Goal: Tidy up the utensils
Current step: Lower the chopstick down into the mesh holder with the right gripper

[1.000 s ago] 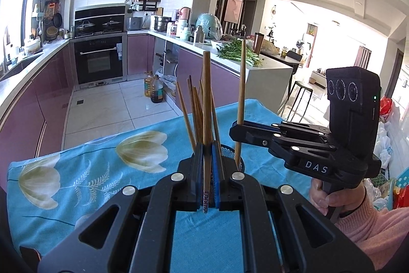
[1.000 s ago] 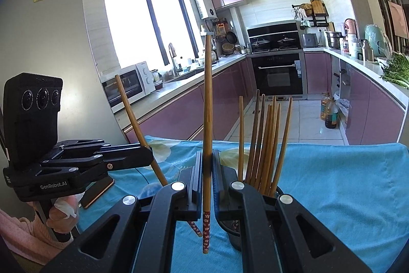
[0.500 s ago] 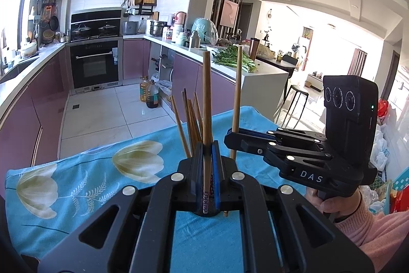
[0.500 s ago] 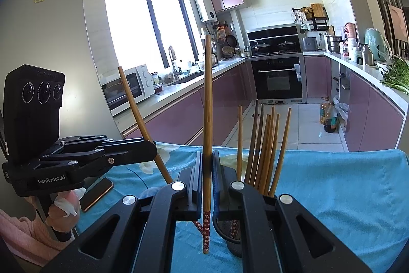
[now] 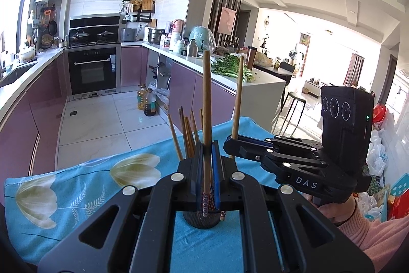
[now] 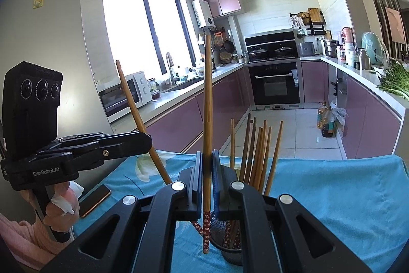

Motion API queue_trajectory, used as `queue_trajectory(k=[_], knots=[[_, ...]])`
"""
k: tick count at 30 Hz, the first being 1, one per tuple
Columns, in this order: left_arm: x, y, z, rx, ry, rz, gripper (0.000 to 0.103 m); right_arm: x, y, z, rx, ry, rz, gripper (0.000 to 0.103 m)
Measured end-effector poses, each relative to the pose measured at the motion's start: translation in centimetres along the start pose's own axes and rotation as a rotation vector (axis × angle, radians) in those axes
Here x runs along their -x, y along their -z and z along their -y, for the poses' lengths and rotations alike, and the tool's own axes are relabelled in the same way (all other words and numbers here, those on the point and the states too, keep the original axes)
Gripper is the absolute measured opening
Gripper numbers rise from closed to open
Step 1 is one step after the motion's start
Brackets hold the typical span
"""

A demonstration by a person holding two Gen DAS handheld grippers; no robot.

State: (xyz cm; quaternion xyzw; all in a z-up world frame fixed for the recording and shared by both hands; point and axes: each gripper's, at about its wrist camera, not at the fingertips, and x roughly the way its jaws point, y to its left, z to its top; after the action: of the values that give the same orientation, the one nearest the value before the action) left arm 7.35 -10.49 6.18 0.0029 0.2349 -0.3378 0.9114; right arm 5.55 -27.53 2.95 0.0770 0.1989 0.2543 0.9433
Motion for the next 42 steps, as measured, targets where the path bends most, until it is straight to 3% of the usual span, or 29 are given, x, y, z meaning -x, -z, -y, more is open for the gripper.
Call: queue_trajectory(k=[13,42], knots=[[-0.8,0.3,-0.1,0.0,0.002,0.006,0.007,0.0,-0.9,0.8,-0.002,0.03,0.029,0.006],[-3.8,0.6,0.7,0.012,0.007,-0.094,0.007,-2.6,0.3,2.3,-0.035,0.089,-0.025,0.006]])
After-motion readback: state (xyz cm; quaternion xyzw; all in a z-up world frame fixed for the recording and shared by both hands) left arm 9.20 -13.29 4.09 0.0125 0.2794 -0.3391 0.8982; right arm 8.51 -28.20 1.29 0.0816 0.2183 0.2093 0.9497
